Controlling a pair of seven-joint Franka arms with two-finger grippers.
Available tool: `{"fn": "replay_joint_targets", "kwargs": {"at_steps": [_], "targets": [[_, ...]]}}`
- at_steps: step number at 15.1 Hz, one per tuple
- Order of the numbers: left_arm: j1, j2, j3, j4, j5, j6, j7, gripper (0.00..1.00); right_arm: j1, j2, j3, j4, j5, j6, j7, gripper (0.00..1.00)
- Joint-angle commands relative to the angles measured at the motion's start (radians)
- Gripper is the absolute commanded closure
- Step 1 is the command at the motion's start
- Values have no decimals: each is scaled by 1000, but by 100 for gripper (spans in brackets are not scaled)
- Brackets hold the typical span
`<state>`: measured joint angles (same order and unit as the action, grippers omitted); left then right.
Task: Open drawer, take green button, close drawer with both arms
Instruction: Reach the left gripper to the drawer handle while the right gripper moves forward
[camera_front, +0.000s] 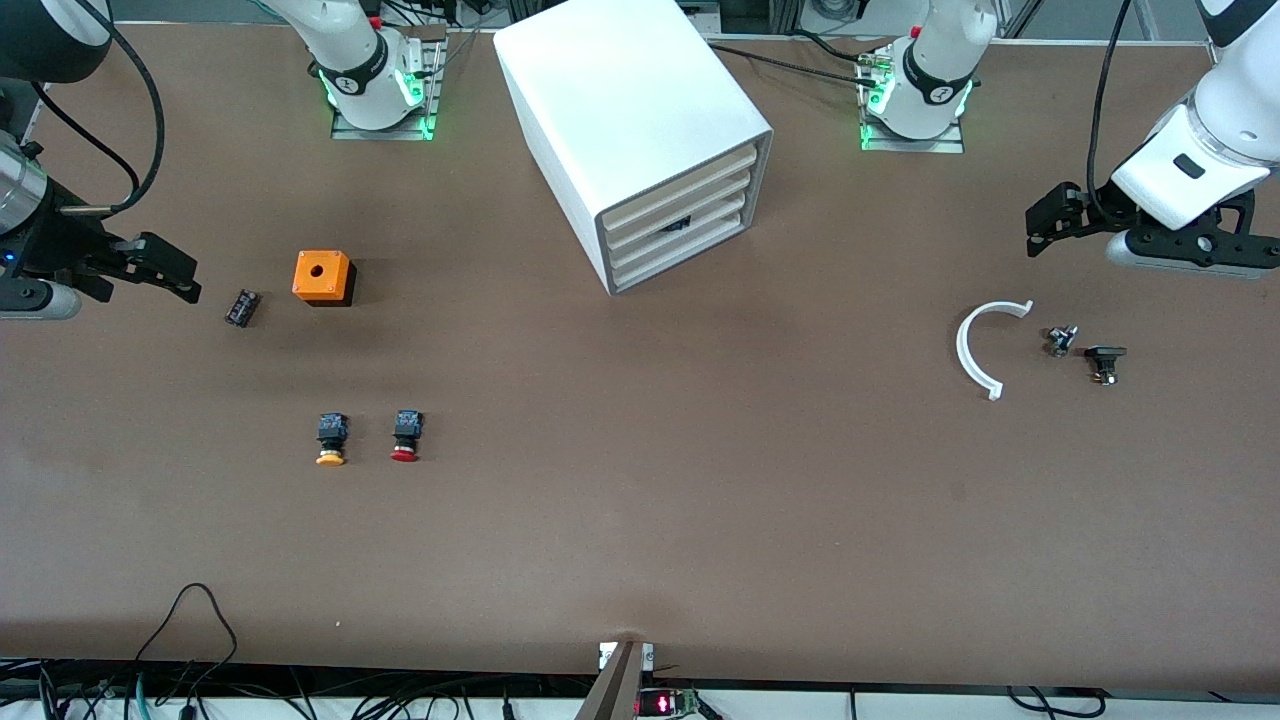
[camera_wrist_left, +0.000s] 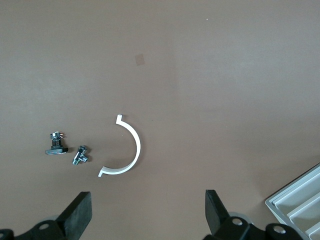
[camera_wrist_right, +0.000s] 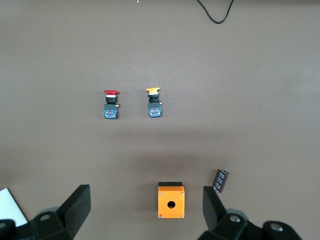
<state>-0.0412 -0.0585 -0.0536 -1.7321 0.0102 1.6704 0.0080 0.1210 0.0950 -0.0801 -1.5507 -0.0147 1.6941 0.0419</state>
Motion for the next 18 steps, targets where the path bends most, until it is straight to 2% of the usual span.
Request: {"fn": "replay_joint_targets", "kwargs": {"at_steps": [1,4,7,9,11,15,18], "targets": [[-6,-10,6,-1,-7,-11,3,0,3,8,3,30,-14,-24,1,1],[-6,-10,6,-1,-9,-11,0,0,5,25,5,73,-57,-25,-2,1],[-6,-6,9,-1,-9,-15,-2,0,6,25,6,73,-56,-28,-7,1],[-6,-3,8,0,-10,-59,0,0,6,38,10,64,-44,-30,-11,1],[-3,2,8,0,-27,-174,7,0,17,72,10,69,-36,-33,-13,1],[-9,25,8,-1,-201,-363,10,0,42,123,10,43,-36,-25,-8,1],[1,58,9,-14,-329,-385,155,0,42,170,10,43,-33,-5,-8,1]]}}
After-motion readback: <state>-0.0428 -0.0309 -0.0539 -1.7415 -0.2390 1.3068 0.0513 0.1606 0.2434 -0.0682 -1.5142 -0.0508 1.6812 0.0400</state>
